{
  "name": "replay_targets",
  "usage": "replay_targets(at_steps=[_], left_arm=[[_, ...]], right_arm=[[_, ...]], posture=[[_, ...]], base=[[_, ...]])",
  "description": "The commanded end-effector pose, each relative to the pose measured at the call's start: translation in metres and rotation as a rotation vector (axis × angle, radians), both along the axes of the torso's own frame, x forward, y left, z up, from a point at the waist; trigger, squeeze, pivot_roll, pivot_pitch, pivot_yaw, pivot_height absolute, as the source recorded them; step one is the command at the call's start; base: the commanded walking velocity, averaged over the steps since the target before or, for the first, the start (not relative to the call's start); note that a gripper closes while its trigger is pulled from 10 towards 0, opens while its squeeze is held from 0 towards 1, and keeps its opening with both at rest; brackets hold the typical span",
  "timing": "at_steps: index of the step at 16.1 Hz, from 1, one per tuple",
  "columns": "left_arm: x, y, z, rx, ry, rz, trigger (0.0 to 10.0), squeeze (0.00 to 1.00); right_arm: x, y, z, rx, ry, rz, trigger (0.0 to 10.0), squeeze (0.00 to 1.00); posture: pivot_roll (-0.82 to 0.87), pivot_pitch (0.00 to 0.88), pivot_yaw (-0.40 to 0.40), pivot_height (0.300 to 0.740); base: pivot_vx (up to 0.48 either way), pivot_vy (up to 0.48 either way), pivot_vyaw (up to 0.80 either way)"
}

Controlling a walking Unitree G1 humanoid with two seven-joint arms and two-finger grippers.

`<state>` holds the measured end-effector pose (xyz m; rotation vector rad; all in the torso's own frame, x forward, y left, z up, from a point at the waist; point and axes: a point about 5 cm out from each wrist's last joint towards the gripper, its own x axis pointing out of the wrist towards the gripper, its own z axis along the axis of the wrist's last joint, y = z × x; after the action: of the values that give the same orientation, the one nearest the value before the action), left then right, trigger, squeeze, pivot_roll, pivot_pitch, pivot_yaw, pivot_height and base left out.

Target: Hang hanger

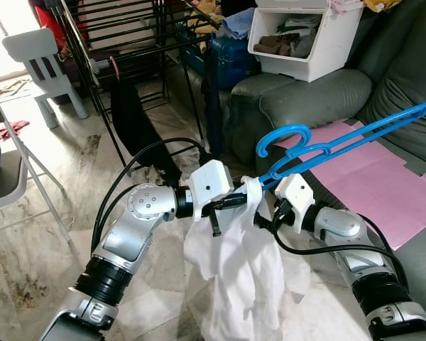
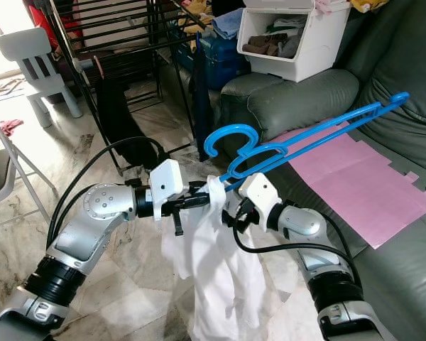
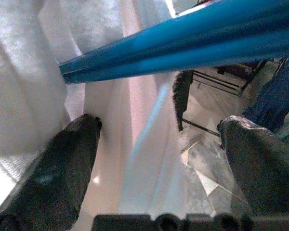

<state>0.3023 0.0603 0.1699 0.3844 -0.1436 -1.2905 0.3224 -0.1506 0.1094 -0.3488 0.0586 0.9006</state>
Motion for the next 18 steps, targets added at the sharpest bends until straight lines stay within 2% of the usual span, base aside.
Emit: replay_targets(at_steps=[1, 11, 12, 13, 14, 17, 18], left_arm=[[-0.004, -0.006, 0.021, -0.056, -0.070, -0.058, 0.0, 0.00], [-0.004, -0.006, 0.021, -0.056, -0.070, -0.058, 0.0, 0.00], [0.004, 0.007, 0.051, -0.155, -0.044, 0.001, 0.0, 0.00], [0.015, 0.027, 0.082, -0.262, -0.042, 0.076, 0.0, 0.00], [0.018, 0.031, 0.090, -0.286, -0.048, 0.091, 0.0, 0.00], [0.016, 0.032, 0.094, -0.297, -0.041, 0.089, 0.0, 0.00], [0.015, 0.032, 0.097, -0.303, -0.030, 0.084, 0.0, 0.00]], right_arm=[[0.001, 0.004, 0.000, -0.010, 0.008, 0.013, 10.0, 0.11], [0.001, 0.004, 0.000, -0.010, 0.008, 0.013, 10.0, 0.11], [0.003, 0.001, -0.006, 0.003, 0.012, -0.040, 10.0, 0.00], [0.005, -0.006, -0.013, 0.015, 0.020, -0.112, 10.0, 0.00], [0.005, -0.007, -0.015, 0.017, 0.024, -0.130, 10.0, 0.00], [0.004, -0.007, -0.020, 0.012, 0.032, -0.143, 10.0, 0.00], [0.004, -0.007, -0.022, 0.012, 0.035, -0.147, 6.2, 0.00]], posture=[[-0.13, 0.000, 0.053, 0.740], [-0.13, 0.000, 0.053, 0.740], [-0.11, 0.000, 0.034, 0.740], [-0.11, 0.000, 0.033, 0.740], [-0.11, 0.000, 0.033, 0.740], [-0.11, 0.000, 0.032, 0.740], [-0.11, 0.000, 0.032, 0.740]], base=[[0.000, 0.000, 0.00], [0.000, 0.000, 0.00], [0.000, 0.000, 0.00], [0.000, 0.000, 0.00], [0.000, 0.000, 0.00], [0.000, 0.000, 0.00], [0.000, 0.000, 0.00]])
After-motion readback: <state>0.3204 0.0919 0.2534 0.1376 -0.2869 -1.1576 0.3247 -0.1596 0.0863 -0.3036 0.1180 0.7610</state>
